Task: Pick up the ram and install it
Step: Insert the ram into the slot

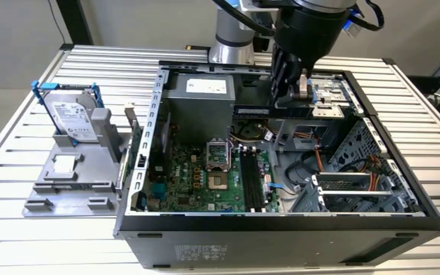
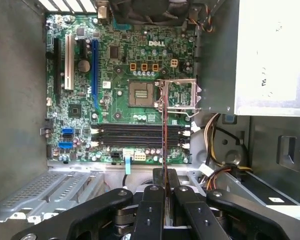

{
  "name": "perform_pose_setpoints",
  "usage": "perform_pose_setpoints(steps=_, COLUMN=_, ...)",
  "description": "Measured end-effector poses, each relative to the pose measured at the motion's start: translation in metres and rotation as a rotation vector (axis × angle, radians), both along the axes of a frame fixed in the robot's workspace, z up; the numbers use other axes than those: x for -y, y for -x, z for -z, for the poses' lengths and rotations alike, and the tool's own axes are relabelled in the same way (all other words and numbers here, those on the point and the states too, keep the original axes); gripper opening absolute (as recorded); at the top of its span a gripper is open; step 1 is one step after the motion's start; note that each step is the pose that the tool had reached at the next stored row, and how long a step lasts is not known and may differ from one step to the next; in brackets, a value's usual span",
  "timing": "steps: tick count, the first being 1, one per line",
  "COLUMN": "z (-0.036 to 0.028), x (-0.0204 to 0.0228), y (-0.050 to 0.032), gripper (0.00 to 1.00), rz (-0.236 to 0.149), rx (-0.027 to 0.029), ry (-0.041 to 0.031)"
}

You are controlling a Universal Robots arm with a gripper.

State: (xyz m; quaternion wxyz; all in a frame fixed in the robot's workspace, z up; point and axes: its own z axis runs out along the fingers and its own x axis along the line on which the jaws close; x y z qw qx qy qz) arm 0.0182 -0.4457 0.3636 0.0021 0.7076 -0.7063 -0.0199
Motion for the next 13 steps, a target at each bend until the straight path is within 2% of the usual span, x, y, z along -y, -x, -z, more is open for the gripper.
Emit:
perform_pose_setpoints(steps=6, z=0.0005, x=-0.0063, y=-0.0035, gripper=0.0, rz=0.0, rx=0.0, ry=0.0)
perform_pose_setpoints(steps=8, z=0.0008, x=-0.0129, y=-0.0075, gripper=0.0, rz=0.0, rx=0.0, ry=0.0001)
perform_pose_setpoints(steps=13, z=0.001, x=-0.016, y=-0.0093, gripper=0.0, rz=0.0, rx=0.0, ry=0.0)
